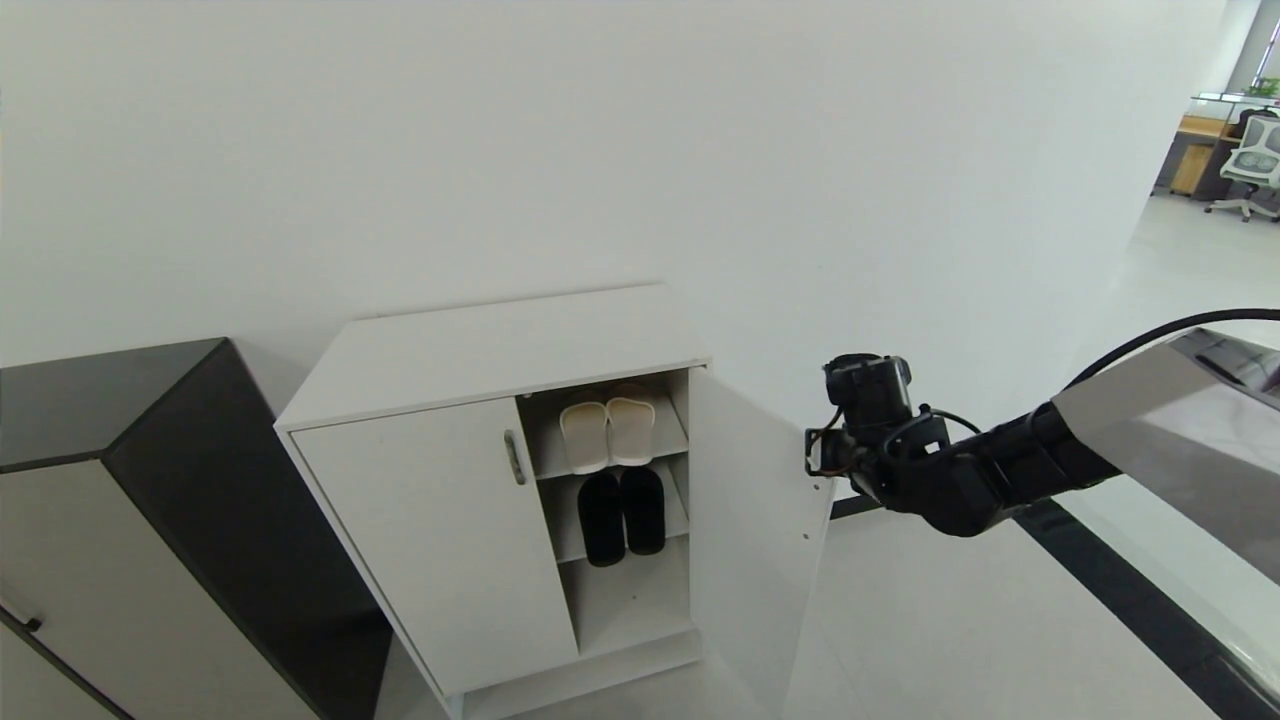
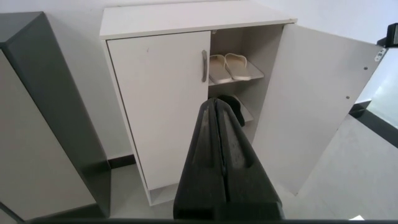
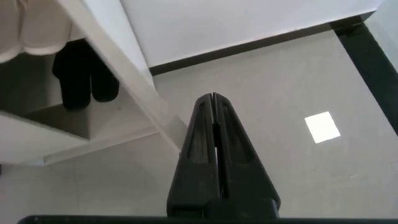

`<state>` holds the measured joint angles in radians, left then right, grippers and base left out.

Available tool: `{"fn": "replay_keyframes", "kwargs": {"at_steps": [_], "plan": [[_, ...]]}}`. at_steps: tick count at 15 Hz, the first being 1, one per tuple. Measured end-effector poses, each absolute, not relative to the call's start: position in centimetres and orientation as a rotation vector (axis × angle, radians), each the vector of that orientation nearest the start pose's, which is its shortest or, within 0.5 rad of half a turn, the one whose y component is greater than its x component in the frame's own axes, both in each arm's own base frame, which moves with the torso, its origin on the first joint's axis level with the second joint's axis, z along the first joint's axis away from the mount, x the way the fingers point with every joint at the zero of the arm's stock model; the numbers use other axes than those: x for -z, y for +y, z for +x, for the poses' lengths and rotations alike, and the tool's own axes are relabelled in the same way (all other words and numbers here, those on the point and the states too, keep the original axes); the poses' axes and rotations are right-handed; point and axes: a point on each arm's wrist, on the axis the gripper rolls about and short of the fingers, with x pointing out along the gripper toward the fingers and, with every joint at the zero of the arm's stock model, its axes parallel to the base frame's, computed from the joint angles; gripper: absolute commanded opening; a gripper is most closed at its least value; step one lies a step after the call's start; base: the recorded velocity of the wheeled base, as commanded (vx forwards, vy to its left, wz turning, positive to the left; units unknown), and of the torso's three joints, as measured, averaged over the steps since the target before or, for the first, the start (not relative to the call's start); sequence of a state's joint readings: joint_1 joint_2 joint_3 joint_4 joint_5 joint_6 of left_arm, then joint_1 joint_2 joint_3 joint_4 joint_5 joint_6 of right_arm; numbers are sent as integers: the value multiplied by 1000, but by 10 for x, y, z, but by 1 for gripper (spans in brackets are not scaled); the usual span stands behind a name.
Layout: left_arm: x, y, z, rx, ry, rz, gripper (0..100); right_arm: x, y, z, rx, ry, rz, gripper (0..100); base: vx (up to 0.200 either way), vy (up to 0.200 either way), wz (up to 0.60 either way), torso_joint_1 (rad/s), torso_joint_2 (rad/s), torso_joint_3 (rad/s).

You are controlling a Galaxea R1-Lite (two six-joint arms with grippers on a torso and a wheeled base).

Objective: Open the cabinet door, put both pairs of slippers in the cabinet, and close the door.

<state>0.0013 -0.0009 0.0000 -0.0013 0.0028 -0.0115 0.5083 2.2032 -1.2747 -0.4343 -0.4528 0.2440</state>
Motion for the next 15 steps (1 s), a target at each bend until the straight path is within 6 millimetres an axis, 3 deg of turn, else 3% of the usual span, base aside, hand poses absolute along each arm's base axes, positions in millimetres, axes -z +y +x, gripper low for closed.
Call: {"fn": "replay_keyframes", "kwargs": {"at_steps": [6,9,13,15], "plan": [[-76,0,-23,-5,-2,-13,0,-102,251,316,-169,480,-24,0,0,0,0,0,0,0],[-76,0,-23,-5,-2,-13,0,-113,251,298,-219,463,-35,0,0,0,0,0,0,0],[-76,0,-23,-6,-2,-13,0,-118,248,290,-250,462,-44,0,0,0,0,0,0,0],[-76,0,-23,-6,-2,-13,0,-118,248,288,-255,462,-46,0,0,0,600,0,2,2]]}}
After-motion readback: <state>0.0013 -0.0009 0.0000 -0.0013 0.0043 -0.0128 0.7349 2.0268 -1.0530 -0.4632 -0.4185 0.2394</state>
